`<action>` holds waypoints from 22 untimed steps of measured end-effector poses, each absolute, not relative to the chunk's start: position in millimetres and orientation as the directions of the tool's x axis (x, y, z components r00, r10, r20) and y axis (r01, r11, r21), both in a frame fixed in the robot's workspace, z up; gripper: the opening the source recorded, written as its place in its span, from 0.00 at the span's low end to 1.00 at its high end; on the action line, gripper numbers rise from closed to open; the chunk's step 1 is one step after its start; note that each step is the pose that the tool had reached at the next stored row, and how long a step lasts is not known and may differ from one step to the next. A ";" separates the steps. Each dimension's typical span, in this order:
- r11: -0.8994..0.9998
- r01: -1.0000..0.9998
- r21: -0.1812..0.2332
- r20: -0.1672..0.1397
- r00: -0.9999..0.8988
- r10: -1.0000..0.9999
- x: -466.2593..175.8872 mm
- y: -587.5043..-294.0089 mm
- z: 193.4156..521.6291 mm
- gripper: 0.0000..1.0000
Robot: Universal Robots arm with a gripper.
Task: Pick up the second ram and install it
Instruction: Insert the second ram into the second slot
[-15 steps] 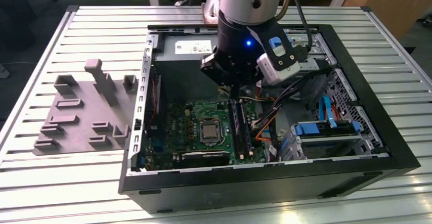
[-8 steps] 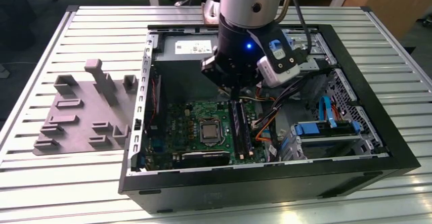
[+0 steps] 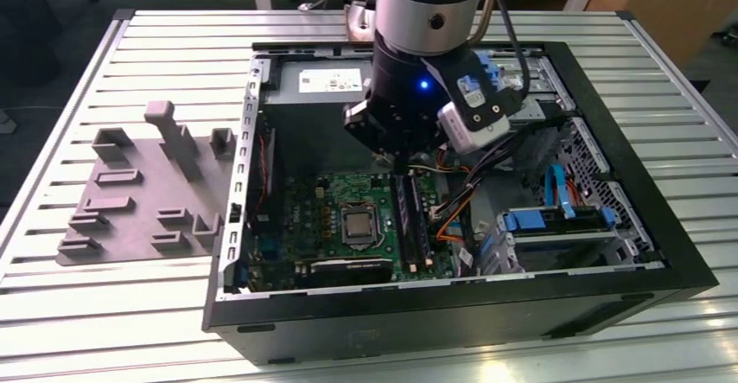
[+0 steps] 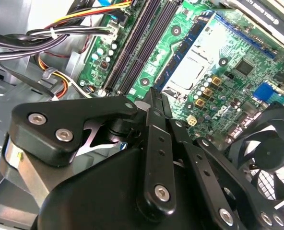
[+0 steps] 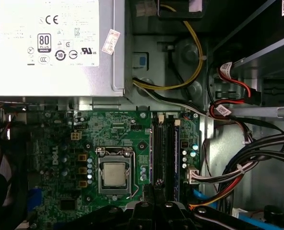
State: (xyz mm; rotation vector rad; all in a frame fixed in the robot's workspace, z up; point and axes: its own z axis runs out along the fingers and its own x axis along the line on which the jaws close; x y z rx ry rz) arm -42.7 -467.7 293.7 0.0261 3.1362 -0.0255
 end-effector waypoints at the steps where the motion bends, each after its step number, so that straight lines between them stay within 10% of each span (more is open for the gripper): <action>1: 1.000 0.017 -0.016 -0.005 -1.000 0.017 -42.7 -467.7 292.9 0.11; 22: 1.000 0.017 -0.016 -0.005 -1.000 0.017 -42.0 -467.7 277.8 0.11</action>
